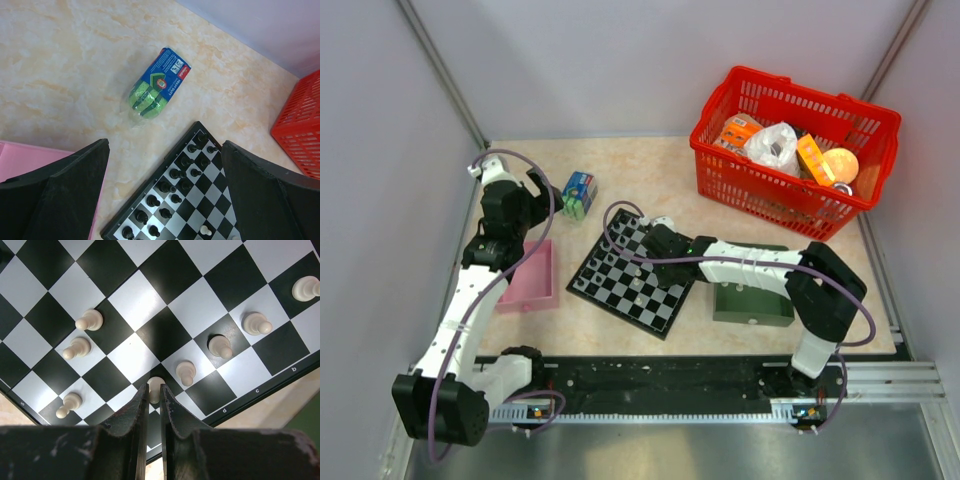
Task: Set up the chess pieces on the board
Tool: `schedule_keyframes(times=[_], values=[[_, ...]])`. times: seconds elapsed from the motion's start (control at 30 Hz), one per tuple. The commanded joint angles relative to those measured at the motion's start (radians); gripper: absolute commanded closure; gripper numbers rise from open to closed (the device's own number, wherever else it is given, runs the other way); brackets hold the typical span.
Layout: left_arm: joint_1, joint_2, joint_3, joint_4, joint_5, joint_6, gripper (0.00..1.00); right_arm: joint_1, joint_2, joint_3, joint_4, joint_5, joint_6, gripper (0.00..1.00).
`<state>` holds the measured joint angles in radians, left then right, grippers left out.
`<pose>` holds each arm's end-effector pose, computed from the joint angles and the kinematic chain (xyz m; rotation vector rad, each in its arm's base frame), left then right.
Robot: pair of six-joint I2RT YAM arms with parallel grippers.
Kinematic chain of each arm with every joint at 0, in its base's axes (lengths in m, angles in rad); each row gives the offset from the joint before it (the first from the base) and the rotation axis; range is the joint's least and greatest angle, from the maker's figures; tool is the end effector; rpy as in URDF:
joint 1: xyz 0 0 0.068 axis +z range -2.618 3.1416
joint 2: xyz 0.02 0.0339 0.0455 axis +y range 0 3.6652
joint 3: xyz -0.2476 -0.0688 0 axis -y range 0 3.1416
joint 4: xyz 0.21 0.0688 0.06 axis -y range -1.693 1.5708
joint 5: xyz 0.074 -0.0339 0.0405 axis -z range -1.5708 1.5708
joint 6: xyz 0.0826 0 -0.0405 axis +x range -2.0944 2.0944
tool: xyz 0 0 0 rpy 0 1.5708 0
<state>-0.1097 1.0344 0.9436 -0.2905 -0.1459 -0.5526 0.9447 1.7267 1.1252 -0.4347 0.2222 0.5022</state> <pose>0.2524 -0.0157 0.3091 -0.5242 1.8879 -0.2952 0.2165 0.2683 0.1557 -0.4905 2.5407 0.2526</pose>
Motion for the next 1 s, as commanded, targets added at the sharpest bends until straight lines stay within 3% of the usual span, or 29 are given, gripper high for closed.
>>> schedule_keyframes(times=[0.0, 0.57, 0.97], values=[[0.007, -0.020, 0.006, 0.050, 0.005, -0.007, 0.01, -0.004, -0.044, -0.008, 0.019, -0.004, 0.004, 0.88], [0.007, -0.008, 0.007, 0.056, 0.016, -0.013, 0.01, -0.004, -0.026, -0.008, 0.020, -0.010, 0.001, 0.87], [0.007, -0.013, -0.002, 0.057, 0.014, -0.013, 0.01, -0.006, -0.041, 0.025, 0.028, -0.024, -0.019, 0.73]])
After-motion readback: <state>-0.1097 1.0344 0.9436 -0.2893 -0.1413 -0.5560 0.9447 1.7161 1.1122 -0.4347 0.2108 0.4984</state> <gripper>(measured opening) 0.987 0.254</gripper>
